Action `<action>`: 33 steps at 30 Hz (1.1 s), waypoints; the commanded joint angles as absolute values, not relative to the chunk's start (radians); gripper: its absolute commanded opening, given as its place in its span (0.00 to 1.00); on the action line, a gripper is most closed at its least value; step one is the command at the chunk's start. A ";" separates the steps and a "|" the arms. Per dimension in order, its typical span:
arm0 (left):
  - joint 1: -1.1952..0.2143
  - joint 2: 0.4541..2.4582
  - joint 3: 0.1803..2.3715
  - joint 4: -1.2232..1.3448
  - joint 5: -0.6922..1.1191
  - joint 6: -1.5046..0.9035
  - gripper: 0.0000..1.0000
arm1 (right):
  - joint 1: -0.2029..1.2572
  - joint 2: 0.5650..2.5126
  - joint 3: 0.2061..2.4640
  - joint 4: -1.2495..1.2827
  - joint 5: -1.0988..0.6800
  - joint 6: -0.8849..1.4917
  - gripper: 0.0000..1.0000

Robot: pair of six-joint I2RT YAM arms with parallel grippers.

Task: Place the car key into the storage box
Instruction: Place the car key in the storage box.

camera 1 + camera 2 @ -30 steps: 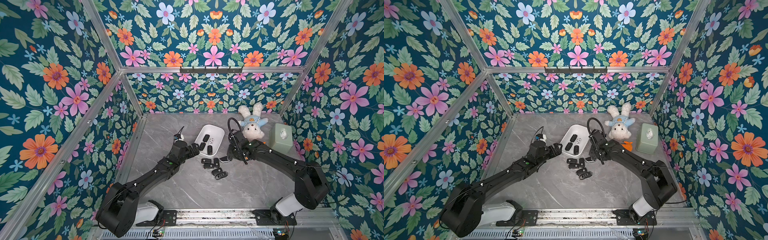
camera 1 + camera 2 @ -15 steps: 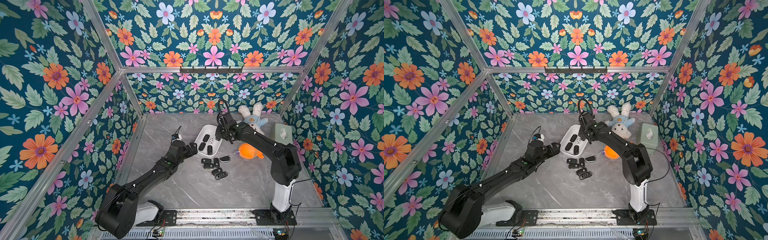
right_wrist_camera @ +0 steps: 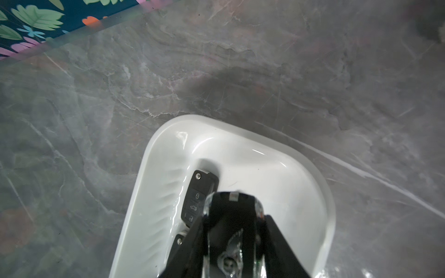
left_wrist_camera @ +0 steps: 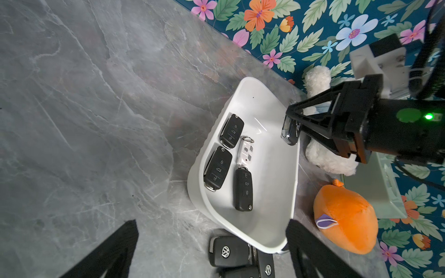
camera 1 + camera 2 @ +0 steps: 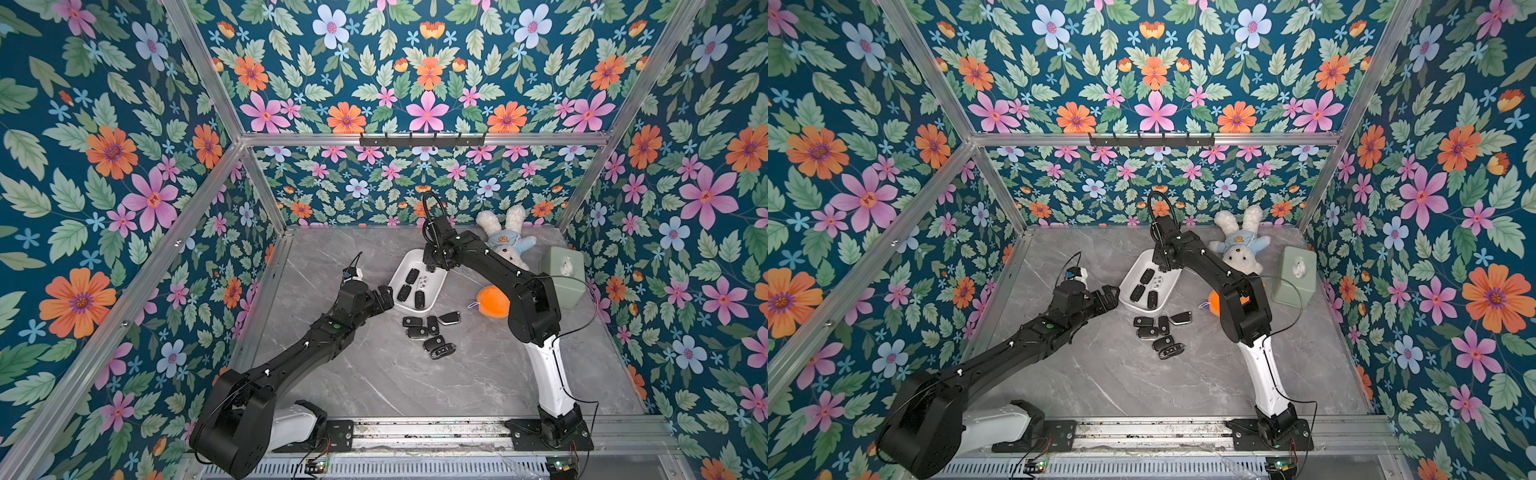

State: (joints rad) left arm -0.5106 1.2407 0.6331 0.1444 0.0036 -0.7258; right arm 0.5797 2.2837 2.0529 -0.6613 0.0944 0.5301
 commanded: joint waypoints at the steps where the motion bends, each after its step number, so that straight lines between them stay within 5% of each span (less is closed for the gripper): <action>1: -0.509 1.234 0.630 0.135 -0.003 -0.709 1.00 | 0.576 2.327 2.098 -0.703 0.115 0.514 0.30; 21: -0.499 1.247 0.629 0.120 -0.003 -0.706 1.00 | 0.546 2.446 2.118 -0.676 0.036 0.559 0.32; 33: -0.497 1.242 0.626 0.117 0.000 -0.710 0.99 | 0.546 2.444 2.146 -0.691 0.044 0.563 0.52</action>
State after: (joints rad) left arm -0.4984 1.2453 0.6270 0.1108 0.0006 -0.7151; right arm 0.5449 2.4504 2.1288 -0.6830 0.0299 0.5575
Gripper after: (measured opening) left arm 0.993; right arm 0.512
